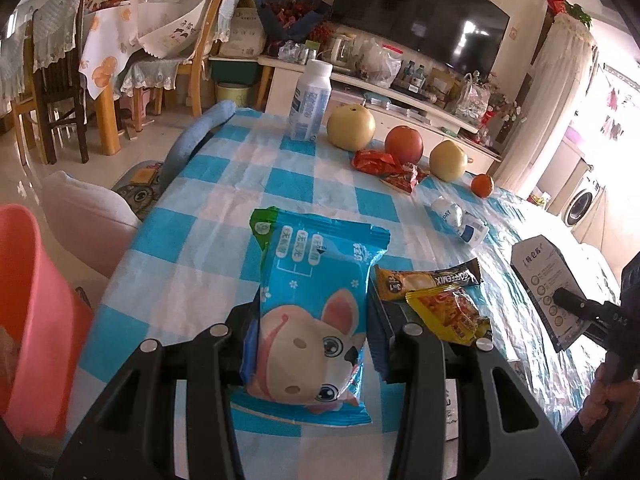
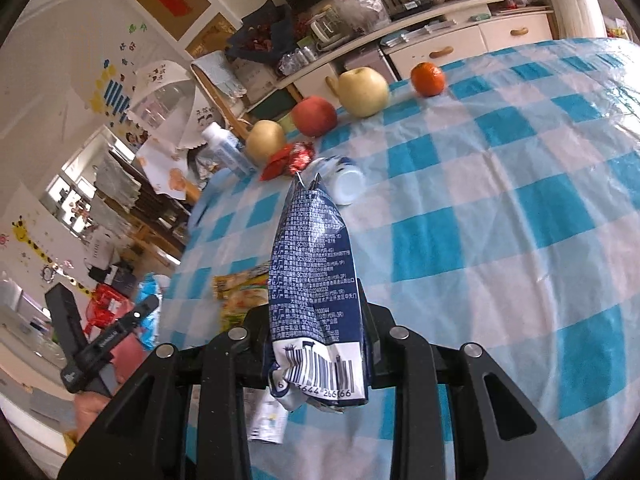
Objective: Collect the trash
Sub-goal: 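Carry both items to the pink bucket and open both tools to drop them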
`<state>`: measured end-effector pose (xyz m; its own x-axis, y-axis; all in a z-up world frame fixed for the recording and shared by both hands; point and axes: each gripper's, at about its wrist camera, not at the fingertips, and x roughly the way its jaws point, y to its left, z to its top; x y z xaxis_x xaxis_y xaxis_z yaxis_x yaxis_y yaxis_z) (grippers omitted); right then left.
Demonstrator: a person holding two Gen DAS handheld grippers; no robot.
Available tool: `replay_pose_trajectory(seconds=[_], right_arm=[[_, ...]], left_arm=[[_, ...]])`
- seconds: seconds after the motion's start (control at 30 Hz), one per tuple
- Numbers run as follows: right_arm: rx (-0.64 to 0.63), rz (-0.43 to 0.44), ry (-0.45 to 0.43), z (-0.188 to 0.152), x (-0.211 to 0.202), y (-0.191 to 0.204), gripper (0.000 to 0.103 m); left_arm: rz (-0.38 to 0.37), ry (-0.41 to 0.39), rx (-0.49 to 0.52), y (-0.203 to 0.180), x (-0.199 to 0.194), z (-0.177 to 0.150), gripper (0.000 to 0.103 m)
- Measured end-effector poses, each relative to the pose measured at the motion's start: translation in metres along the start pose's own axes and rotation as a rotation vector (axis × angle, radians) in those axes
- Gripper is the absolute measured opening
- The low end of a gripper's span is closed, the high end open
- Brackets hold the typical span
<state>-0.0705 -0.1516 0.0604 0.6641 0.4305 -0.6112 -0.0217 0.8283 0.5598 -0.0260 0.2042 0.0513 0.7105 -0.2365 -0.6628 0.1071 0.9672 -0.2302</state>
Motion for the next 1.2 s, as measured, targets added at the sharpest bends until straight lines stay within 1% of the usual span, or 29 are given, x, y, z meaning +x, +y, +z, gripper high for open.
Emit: replay_pose_trajectory(seconds=[0.2, 0.33, 0.53, 0.8, 0.97, 1.1, 1.2], right_arm=[[0.011, 0.058, -0.001, 0.000, -0.001, 0.027, 0.032], [0.030, 0.097, 0.012, 0.000, 0.003, 0.044, 0.032], [0.025, 0.137, 0.037, 0.000, 0.015, 0.074, 0.032], [-0.052, 0.214, 0.082, -0.003, 0.036, 0.138, 0.032], [-0.116, 0.266, 0.130, -0.012, 0.055, 0.186, 0.032], [-0.166, 0.312, 0.182, -0.022, 0.074, 0.228, 0.032], [-0.192, 0.358, 0.229, -0.031, 0.091, 0.259, 0.032]], left_arm=[[0.010, -0.024, 0.018, 0.006, -0.011, 0.004, 0.045], [0.007, -0.046, 0.005, 0.015, -0.020, 0.006, 0.045], [0.037, -0.084, 0.003, 0.027, -0.035, 0.012, 0.045], [0.089, -0.123, -0.045, 0.052, -0.056, 0.017, 0.045], [0.146, -0.160, -0.081, 0.073, -0.074, 0.020, 0.045], [0.188, -0.189, -0.135, 0.098, -0.089, 0.021, 0.045], [0.233, -0.210, -0.189, 0.120, -0.100, 0.022, 0.045]])
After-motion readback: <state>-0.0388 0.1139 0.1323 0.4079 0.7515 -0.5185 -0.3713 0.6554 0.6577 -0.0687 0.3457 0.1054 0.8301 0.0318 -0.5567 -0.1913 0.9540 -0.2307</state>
